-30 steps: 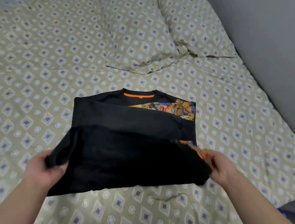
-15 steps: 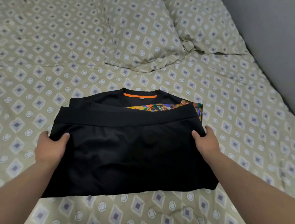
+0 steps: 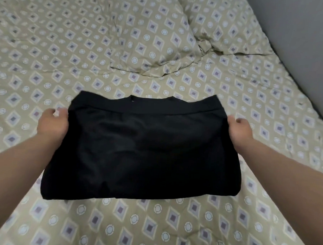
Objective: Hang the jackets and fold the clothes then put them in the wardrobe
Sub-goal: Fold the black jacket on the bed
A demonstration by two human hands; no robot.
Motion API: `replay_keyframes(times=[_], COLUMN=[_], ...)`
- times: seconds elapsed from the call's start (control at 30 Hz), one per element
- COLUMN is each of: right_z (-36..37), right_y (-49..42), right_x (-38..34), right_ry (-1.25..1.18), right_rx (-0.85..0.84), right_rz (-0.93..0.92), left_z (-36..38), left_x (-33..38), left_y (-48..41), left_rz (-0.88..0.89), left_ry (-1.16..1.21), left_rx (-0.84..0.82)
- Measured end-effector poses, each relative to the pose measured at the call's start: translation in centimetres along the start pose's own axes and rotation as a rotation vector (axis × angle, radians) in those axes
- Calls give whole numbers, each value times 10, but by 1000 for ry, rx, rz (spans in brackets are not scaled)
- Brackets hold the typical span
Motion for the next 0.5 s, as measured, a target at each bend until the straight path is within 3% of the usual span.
replay_keyframes(times=[0.13, 0.27, 0.4, 0.5], right_z=[34, 41, 33, 16], right_y=[30, 65, 91, 107], right_x=[75, 130, 155, 131], right_ry=[48, -75, -204, -424], right_rx=[-268, -379, -408, -370], right_rz=[149, 288, 320, 274], left_z=[2, 0, 5, -2], left_x=[-88, -142, -148, -115], left_y=[42, 81, 113, 120], left_rz=[-200, -403, -542, -508], left_ry=[-34, 102, 262, 412], left_rx=[-111, -238, -540, -526])
Point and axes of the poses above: each hand's wrist, its own y-axis away from the middle knuckle, its own z-axis out of the palm, x = y × z, the point moved 10 cm from there along -y, towards the middle knuckle, and after that the axes turned 3 degrees about y, right-handed, at the moved point
